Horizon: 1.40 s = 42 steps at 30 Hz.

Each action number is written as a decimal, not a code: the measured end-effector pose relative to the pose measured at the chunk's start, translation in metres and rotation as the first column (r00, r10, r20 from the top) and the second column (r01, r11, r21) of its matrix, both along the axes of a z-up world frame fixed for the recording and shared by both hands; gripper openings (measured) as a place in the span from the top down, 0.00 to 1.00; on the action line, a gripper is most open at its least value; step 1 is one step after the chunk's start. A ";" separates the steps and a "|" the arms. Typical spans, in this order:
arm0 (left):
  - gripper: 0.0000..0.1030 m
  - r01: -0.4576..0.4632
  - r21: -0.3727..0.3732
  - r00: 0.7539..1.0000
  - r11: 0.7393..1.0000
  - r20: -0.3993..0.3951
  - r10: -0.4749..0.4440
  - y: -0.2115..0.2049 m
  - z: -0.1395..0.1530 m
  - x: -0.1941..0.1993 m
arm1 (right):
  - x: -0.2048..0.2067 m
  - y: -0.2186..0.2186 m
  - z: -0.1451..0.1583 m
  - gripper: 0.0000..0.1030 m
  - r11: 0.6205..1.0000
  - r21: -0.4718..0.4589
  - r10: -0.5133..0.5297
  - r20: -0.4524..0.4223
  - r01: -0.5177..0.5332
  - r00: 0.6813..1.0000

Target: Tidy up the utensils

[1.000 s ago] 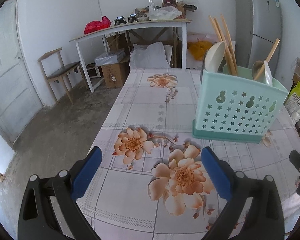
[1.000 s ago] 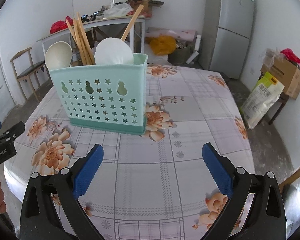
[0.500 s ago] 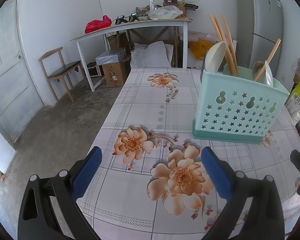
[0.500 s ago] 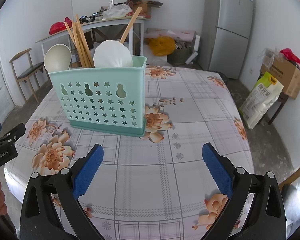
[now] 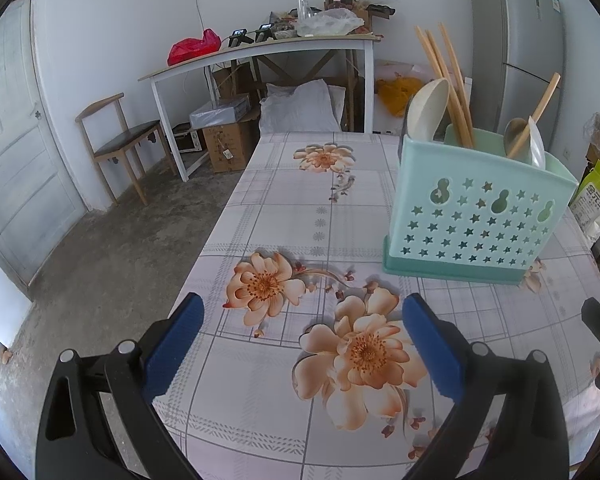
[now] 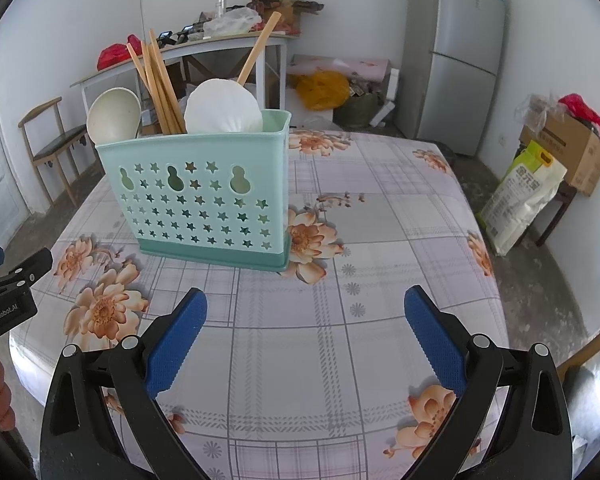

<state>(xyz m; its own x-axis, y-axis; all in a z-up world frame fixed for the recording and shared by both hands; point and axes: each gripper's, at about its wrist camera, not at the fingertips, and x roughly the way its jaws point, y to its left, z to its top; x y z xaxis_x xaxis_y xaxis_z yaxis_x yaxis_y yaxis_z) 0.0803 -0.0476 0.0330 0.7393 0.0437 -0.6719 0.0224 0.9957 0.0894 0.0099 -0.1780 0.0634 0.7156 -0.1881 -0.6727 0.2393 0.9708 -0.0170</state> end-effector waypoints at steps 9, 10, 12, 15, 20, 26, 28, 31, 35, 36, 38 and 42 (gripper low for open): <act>0.05 0.005 0.002 1.000 1.000 -0.003 -0.005 -0.001 0.000 -0.001 | -0.001 -0.002 -0.001 0.08 1.000 0.004 -0.004 -0.001 0.004 1.000; 0.05 0.006 0.001 1.000 1.000 -0.003 -0.006 -0.001 0.000 -0.001 | -0.001 -0.002 -0.001 0.08 1.000 0.005 -0.004 -0.001 0.004 1.000; 0.05 0.004 0.002 1.000 1.000 -0.002 -0.004 -0.001 0.000 -0.001 | -0.001 -0.002 -0.001 0.08 1.000 0.005 -0.004 -0.001 0.004 1.000; 0.05 0.005 0.002 1.000 1.000 -0.003 -0.005 -0.001 0.000 -0.001 | -0.001 -0.002 0.000 0.08 1.000 0.004 -0.004 -0.001 0.004 1.000; 0.05 0.005 0.002 1.000 1.000 -0.003 -0.005 -0.001 0.000 -0.001 | -0.001 -0.002 0.000 0.08 1.000 0.004 -0.004 -0.002 0.004 1.000; 0.05 0.006 0.002 1.000 1.000 -0.005 -0.006 -0.002 0.000 -0.001 | -0.002 -0.001 0.000 0.08 1.000 0.005 -0.004 -0.003 0.004 1.000; 0.06 0.006 0.002 1.000 1.000 -0.005 -0.006 -0.002 0.000 -0.001 | -0.002 -0.001 -0.001 0.08 1.000 0.005 -0.003 -0.006 0.003 1.000; 0.05 0.004 0.001 1.000 1.000 -0.005 -0.004 -0.002 0.000 -0.001 | -0.002 -0.001 -0.002 0.08 1.000 0.005 -0.001 -0.008 0.001 1.000; 0.05 0.006 0.002 1.000 1.000 -0.004 -0.006 -0.002 0.000 -0.001 | -0.003 -0.001 -0.002 0.08 1.000 0.006 0.000 -0.007 0.000 1.000; 0.05 0.006 0.002 1.000 1.000 -0.005 -0.006 -0.002 0.000 -0.001 | -0.003 -0.002 -0.002 0.08 1.000 0.006 0.000 -0.007 0.000 1.000; 0.05 0.006 0.002 1.000 1.000 -0.005 -0.006 -0.002 0.000 -0.001 | -0.002 -0.002 -0.001 0.08 1.000 0.006 0.001 -0.008 -0.001 1.000; 0.06 0.009 0.001 1.000 1.000 -0.010 -0.009 -0.002 -0.001 -0.001 | -0.002 -0.002 -0.001 0.08 1.000 0.006 0.001 -0.009 -0.001 1.000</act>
